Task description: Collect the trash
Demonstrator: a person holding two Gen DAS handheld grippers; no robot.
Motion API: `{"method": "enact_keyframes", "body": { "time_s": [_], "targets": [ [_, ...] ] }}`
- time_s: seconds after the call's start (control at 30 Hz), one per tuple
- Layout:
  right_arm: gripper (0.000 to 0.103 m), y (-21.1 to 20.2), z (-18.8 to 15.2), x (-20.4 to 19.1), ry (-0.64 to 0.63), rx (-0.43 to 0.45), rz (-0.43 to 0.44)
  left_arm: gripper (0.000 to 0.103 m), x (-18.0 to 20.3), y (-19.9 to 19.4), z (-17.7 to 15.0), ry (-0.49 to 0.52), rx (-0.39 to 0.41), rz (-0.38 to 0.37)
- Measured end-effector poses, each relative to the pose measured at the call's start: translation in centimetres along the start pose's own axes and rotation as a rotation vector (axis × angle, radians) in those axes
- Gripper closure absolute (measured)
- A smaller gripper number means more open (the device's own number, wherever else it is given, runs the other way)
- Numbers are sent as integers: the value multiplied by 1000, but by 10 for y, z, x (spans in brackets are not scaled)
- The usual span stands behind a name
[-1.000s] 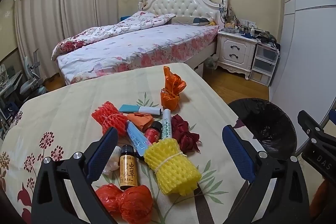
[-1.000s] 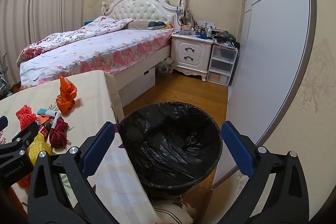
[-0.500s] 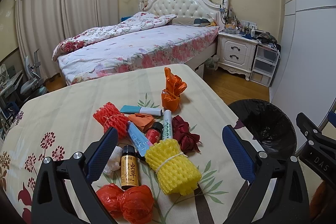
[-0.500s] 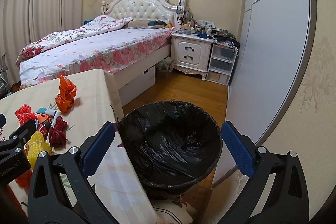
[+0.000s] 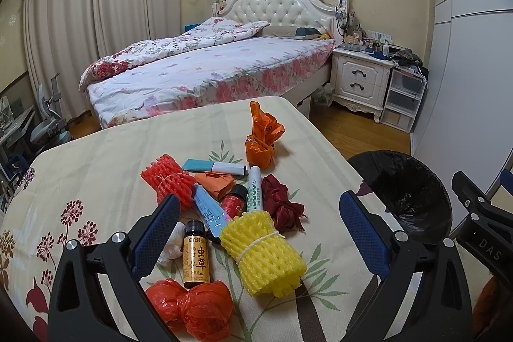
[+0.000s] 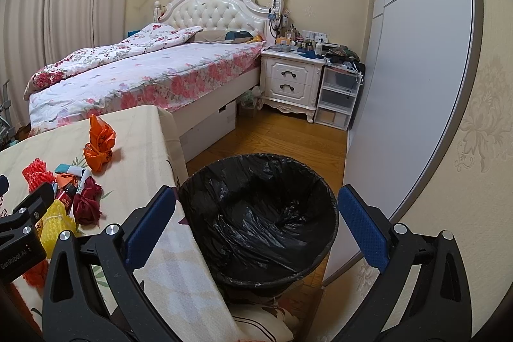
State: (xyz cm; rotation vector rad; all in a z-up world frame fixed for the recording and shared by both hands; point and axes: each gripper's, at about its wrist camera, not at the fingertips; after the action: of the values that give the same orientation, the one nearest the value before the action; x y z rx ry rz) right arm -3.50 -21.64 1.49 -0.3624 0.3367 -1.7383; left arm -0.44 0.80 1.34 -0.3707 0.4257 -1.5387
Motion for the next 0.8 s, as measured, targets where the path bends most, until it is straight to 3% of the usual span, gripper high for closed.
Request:
{"method": "enact_keyframes", "body": {
  "time_s": [0.8],
  "targets": [
    [4, 5, -4, 1, -1, -8, -5, 6, 6, 4, -5, 2, -6, 1]
  ]
}}
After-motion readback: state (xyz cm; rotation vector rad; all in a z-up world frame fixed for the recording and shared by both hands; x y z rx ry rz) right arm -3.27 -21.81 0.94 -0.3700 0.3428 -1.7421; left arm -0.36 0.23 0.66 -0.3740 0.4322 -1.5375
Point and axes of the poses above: each gripper's, at about its wrist camera, not at the fingertips, and y roughly the way its jaws point, x to its right, z to its top, and after that the axes turned 7 degrees about x, right-handed
